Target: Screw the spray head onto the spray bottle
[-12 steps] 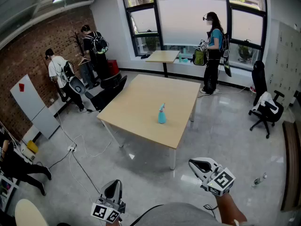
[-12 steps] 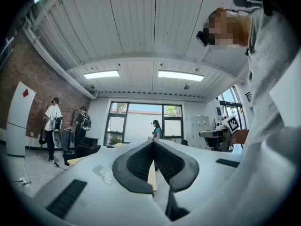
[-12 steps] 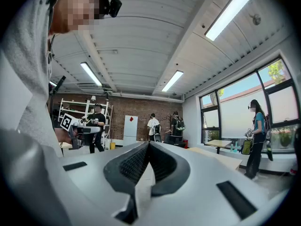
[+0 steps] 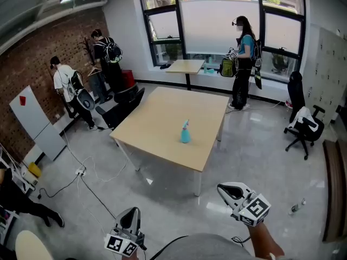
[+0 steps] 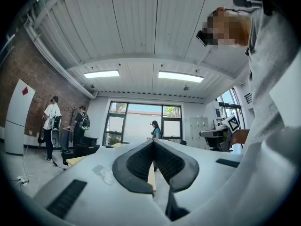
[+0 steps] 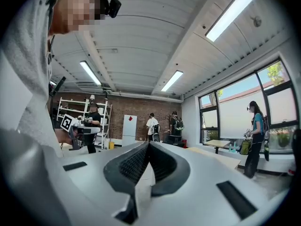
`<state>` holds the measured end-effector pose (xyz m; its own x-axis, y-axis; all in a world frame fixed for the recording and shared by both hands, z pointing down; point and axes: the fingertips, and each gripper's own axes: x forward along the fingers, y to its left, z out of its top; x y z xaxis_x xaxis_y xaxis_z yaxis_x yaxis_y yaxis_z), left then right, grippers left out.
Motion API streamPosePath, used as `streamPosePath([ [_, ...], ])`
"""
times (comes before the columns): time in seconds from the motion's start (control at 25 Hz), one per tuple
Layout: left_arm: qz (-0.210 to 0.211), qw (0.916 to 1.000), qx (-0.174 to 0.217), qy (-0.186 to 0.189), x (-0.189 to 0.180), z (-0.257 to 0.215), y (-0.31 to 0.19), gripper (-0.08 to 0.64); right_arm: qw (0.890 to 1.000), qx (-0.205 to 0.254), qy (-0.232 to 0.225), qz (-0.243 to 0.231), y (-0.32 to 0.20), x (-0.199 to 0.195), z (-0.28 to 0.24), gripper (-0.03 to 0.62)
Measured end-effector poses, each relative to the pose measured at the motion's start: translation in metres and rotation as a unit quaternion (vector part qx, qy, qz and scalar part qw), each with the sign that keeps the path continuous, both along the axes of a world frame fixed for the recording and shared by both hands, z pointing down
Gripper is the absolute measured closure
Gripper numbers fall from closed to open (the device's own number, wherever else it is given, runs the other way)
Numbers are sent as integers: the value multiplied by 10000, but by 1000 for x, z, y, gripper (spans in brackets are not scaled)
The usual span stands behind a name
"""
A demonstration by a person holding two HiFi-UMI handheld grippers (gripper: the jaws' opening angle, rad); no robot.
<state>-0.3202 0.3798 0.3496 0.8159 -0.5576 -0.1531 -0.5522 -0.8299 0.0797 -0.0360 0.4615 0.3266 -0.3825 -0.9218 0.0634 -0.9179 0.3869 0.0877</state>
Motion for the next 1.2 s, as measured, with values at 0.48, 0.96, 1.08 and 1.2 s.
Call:
streamPosePath([
  [0.48, 334, 9992, 152, 148, 22, 8, -64, 558, 9982, 556, -37, 213, -48, 2, -12, 586],
  [0.96, 895, 9947, 448, 222, 128, 7, -168, 558, 9985, 462, 264, 145, -162, 32, -5, 586],
  [1.08, 898, 9953, 341, 98, 159, 16, -202, 558, 9993, 351, 101, 74, -200, 61, 9, 586],
  [1.2, 821, 9964, 187, 58, 192, 24, -237, 558, 9996, 267, -64, -120, -235, 90, 19, 586],
])
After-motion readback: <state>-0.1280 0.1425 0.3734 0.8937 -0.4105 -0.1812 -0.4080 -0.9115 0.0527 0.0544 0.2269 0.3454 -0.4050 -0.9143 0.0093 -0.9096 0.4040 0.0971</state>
